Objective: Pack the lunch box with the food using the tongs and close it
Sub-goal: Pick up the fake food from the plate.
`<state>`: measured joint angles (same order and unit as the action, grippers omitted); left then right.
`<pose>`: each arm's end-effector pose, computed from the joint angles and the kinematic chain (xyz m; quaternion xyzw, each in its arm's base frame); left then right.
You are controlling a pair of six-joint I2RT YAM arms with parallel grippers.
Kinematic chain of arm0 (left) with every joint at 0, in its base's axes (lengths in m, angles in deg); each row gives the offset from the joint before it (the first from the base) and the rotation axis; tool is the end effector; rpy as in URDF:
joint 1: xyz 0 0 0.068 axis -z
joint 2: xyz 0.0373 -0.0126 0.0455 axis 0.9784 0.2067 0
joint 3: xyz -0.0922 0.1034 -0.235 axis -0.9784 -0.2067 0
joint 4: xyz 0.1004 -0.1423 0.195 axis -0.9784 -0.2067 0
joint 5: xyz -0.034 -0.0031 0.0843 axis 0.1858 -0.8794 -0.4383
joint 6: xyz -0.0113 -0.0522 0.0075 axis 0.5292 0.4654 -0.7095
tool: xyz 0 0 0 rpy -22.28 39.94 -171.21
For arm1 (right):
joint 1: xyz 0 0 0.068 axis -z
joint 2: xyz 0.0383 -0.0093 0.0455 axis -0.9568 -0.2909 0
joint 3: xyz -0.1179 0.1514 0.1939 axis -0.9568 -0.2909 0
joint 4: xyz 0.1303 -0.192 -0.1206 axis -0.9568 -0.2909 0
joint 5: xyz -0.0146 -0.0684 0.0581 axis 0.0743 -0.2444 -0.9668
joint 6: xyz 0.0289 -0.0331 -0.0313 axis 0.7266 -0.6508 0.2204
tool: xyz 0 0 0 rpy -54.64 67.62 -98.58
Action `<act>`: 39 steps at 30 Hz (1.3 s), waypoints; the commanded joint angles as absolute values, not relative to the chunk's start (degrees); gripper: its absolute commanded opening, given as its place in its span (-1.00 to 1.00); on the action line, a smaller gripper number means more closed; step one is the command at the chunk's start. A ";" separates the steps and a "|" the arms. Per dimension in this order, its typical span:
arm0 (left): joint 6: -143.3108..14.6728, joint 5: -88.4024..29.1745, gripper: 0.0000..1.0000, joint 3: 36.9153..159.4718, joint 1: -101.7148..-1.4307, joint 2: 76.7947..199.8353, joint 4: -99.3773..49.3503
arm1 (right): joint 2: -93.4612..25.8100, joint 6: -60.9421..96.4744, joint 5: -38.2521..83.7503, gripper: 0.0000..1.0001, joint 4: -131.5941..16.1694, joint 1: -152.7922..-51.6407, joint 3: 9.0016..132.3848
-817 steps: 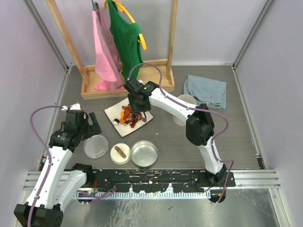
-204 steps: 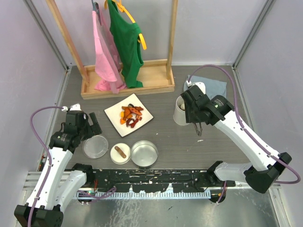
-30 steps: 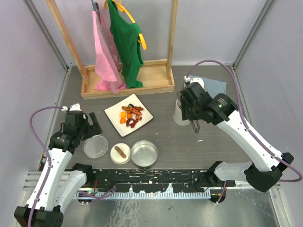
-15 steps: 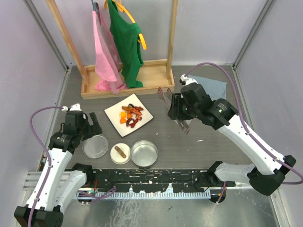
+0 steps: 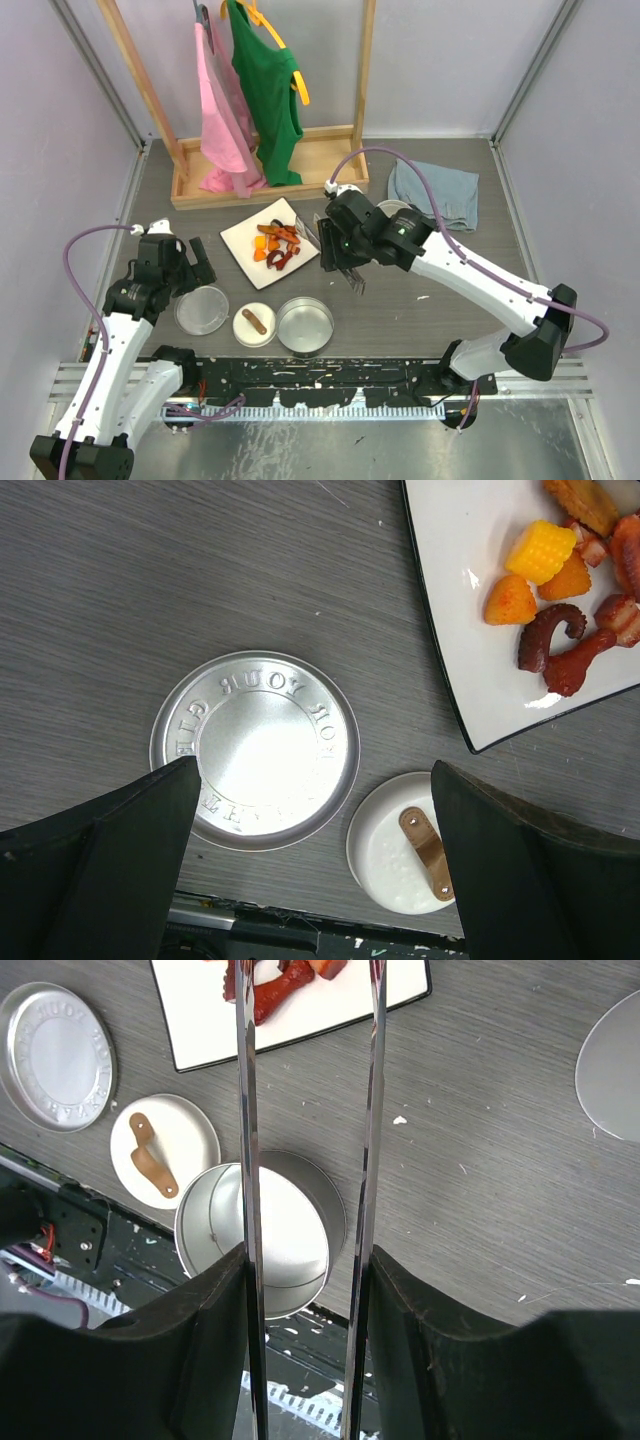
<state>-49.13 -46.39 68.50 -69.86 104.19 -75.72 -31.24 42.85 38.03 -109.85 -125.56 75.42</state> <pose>0.1386 -0.0147 0.2723 -0.1764 0.9126 -0.0429 0.3663 0.1739 0.2188 0.3554 -0.1459 0.9290 0.1779 0.2897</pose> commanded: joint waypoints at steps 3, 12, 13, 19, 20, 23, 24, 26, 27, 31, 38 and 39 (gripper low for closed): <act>-48.98 -46.30 0.99 69.09 -70.08 104.18 -73.14 | -33.38 41.99 40.12 0.01 -107.65 -126.09 77.08; -49.00 -46.58 0.99 68.99 -70.05 104.63 -73.00 | -42.04 38.02 39.19 0.02 -106.74 -126.07 81.12; -49.00 -46.58 0.99 69.00 -70.07 104.73 -73.00 | -42.95 37.51 39.30 0.02 -106.62 -126.01 81.70; -49.00 -46.81 0.99 69.00 -70.10 104.83 -73.00 | -49.46 33.71 39.84 0.01 -108.14 -126.00 87.01; -49.00 -46.76 0.99 69.00 -70.08 104.83 -73.00 | -50.44 33.37 39.88 0.01 -108.58 -126.01 87.87; -49.00 -46.82 0.99 69.00 -70.07 104.83 -73.00 | -53.04 31.69 39.71 0.01 -109.08 -126.00 89.63; -49.00 -46.83 0.99 69.00 -70.09 104.78 -73.00 | -53.97 31.16 39.71 0.01 -109.33 -126.00 90.21; -48.96 -46.92 0.99 69.00 -70.13 104.72 -73.00 | -56.08 30.23 39.91 0.01 -110.32 -126.00 91.55; -49.00 -46.93 0.99 69.00 -70.08 104.74 -73.00 | -56.97 29.87 40.15 0.01 -110.76 -126.00 92.36; -49.00 -47.09 0.99 69.00 -70.08 104.84 -73.04 | -59.72 28.77 40.79 0.01 -111.97 -126.07 93.73; -49.00 -46.94 0.99 68.98 -70.06 104.92 -73.00 | -61.23 28.31 40.56 0.01 -111.21 -126.12 93.70; -49.00 -46.93 0.99 68.98 -70.12 104.92 -73.00 | -61.39 28.27 40.80 0.01 -111.10 -126.14 93.68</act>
<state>-49.13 -46.48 68.50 -69.84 104.95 -75.67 -62.15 29.45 39.54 -112.05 -125.86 91.07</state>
